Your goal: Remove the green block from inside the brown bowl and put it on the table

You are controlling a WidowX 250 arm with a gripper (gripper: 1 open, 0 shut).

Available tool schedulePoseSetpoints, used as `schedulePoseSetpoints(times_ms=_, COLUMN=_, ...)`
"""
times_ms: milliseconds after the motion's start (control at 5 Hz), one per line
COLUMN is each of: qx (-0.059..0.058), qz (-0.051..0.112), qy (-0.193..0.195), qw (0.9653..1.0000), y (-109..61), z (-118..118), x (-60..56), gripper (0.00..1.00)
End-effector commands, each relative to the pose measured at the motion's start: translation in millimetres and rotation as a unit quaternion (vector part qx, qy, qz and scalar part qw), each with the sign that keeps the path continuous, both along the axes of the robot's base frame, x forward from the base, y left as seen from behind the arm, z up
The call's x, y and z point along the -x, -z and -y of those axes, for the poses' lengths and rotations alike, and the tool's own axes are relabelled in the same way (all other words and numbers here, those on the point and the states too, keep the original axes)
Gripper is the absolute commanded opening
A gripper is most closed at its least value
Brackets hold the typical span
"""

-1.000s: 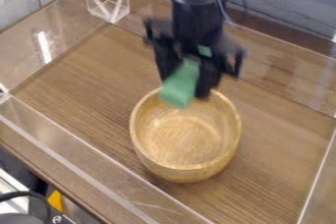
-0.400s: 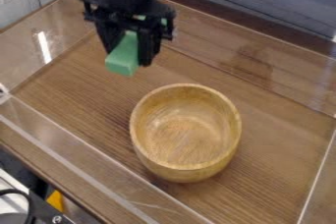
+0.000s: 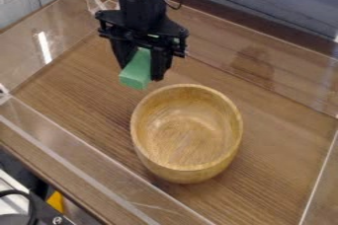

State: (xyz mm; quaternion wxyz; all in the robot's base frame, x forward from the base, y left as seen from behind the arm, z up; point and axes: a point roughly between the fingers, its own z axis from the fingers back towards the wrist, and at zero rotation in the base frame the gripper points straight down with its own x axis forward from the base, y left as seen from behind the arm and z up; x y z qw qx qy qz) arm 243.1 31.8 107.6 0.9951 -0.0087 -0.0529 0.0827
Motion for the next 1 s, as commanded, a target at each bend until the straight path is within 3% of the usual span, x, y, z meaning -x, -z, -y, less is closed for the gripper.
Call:
schedulePoseSetpoints(times_ms=0, qx=-0.009, qz=0.023, qy=-0.064, qw=0.9977, y=9.6, z=-15.2, x=2.7, gripper=0.00)
schedulePoseSetpoints(times_ms=200, qx=-0.012, qz=0.029, qy=-0.129, qw=0.9911, y=28.9, z=-37.6, x=12.1, gripper=0.00)
schedulePoseSetpoints(times_ms=600, qx=-0.011, qz=0.051, qy=-0.105, qw=0.9931, y=36.8, z=-90.8, x=25.0, gripper=0.00)
schedulePoseSetpoints(times_ms=800, qx=-0.007, qz=0.060, qy=-0.091, qw=0.9940, y=51.7, z=-91.1, x=25.6, gripper=0.00)
